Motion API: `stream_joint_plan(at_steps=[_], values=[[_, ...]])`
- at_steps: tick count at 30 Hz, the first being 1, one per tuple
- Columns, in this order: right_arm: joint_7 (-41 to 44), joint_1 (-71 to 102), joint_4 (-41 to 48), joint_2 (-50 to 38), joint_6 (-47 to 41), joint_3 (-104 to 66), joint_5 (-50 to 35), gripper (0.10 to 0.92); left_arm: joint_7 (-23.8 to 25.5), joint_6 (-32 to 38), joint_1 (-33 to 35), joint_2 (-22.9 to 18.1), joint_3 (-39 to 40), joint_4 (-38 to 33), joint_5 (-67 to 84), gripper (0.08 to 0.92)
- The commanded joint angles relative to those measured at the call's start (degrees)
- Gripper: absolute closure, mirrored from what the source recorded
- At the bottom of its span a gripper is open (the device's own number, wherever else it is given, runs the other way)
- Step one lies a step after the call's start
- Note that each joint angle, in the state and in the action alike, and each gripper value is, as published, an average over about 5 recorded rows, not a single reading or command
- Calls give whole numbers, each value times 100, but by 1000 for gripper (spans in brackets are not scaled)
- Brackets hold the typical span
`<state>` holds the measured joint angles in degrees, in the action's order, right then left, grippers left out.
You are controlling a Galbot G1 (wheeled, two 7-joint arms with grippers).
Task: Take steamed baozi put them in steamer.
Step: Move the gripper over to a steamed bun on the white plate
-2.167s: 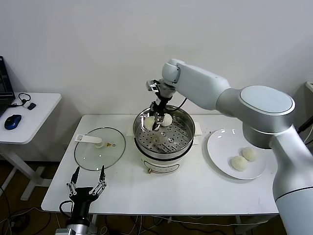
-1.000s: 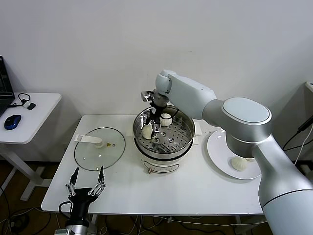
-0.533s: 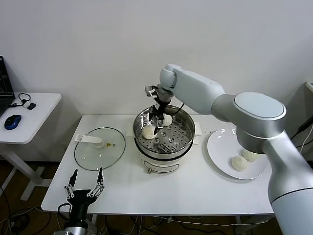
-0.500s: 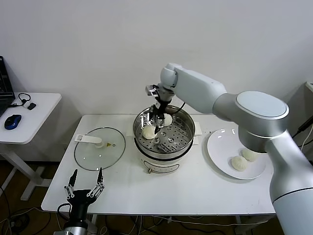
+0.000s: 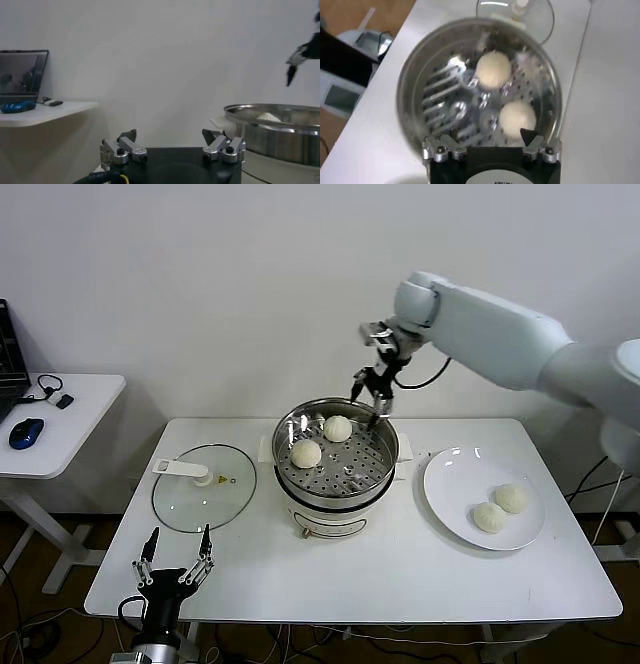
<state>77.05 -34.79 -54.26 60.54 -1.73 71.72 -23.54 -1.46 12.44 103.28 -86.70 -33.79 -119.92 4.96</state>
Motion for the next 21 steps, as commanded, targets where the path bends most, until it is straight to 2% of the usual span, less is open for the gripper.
stream_joint_plan(at_steps=[1, 4, 11, 15, 21], values=[[67, 540, -1491, -2025, 1220, -696, 1891, 203, 0, -20, -6, 14, 11, -9, -35, 177], [79, 902, -1870, -2437, 1538, -947, 2466, 203, -4, -36, -10, 11, 15, -28, -45, 177], [123, 1467, -2268, -3081, 1484, -1301, 2677, 203, -9, -72, -15, 10, 57, -51, -83, 177], [206, 1863, -2082, -3363, 1168, -1450, 2515, 203, -14, -52, 22, 1, 102, -57, -116, 177], [260, 2609, -1282, -3351, 817, -1900, 2498, 203, -13, -16, 78, 4, 113, -45, -123, 177]])
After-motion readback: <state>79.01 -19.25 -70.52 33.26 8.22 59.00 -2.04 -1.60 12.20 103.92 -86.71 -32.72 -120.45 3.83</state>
